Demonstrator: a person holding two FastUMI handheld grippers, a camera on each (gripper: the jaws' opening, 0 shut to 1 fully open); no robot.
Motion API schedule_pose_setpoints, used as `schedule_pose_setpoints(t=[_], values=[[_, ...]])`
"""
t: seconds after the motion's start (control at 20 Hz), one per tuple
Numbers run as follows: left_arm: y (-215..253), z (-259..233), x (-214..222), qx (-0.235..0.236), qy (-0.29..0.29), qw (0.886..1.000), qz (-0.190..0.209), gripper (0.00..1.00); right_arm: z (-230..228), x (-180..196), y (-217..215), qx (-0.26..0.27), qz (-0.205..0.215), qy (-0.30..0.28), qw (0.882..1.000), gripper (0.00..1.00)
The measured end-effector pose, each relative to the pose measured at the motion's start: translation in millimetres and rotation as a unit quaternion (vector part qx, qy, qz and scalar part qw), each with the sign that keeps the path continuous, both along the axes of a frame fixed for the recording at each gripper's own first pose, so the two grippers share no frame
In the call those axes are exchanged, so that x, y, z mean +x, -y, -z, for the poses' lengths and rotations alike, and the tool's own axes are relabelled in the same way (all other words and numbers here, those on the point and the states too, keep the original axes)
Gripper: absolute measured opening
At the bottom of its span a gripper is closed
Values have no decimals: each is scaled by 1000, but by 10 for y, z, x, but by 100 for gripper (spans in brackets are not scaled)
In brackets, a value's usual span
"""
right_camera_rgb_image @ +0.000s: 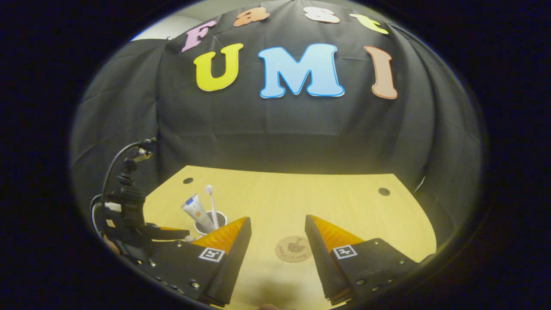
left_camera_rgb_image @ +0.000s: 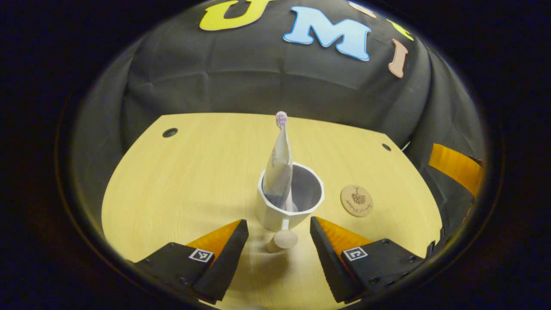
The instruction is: Put the toothbrush and toothpaste on the desktop into the cup, then pick up the cup and place it on the coaster on the desktop.
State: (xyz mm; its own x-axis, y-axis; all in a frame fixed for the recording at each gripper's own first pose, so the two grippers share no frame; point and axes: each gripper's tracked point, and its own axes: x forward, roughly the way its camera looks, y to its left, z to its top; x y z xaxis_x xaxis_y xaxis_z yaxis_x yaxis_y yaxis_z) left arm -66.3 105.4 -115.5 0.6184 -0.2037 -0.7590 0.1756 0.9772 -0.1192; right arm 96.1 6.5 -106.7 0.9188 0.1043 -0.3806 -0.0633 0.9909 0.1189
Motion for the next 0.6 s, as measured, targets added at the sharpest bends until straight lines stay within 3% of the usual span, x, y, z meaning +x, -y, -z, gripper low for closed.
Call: schedule_pose_setpoints(t=[0.05,0.15,0.25,0.35,0.4,0.5,0.6], values=[[5,94,1,7,-16,1000,5,98,32,-15,23,3,2,-6,1000,76],[66,219,14,6,-48,999,14,96,102,-34,84,7,6,-17,1000,76],[63,316,99,11,-72,997,14,84,160,-42,128,13,10,-28,999,76],[78,412,117,18,-93,995,18,82,211,-25,160,19,13,-37,999,71],[84,469,104,24,-102,994,20,82,235,-7,180,21,15,-41,999,76],[88,527,113,38,-112,993,30,80,285,1,225,23,20,-48,998,76],[94,558,119,44,-115,992,31,67,318,20,263,28,25,-55,998,76]])
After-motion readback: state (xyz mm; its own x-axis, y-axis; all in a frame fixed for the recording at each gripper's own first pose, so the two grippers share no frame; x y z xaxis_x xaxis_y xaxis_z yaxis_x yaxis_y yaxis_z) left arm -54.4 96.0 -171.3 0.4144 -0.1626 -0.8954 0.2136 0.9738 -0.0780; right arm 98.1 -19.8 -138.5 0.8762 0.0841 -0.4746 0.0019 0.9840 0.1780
